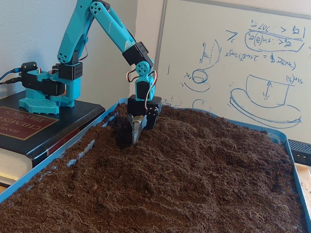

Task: Build a berm.

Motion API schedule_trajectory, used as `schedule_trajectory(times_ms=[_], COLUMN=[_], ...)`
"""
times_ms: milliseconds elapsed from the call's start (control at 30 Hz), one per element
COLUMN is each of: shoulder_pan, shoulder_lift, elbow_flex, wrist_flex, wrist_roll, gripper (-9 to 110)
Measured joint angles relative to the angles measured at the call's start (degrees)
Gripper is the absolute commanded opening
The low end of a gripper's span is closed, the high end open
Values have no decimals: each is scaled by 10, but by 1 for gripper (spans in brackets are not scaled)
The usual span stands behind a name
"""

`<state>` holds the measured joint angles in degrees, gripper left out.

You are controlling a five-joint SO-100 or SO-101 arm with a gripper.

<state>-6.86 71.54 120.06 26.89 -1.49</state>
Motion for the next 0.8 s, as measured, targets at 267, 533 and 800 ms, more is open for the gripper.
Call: schedule_trajectory(times_ms=[267, 533, 800], shoulder_pan=[-7, -17, -22], shoulder_lift=[9, 23, 52], elbow_flex=[0, 1, -48], wrist_flex=[0, 0, -13], wrist_roll=[2, 2, 9], gripper=[0, 0, 0])
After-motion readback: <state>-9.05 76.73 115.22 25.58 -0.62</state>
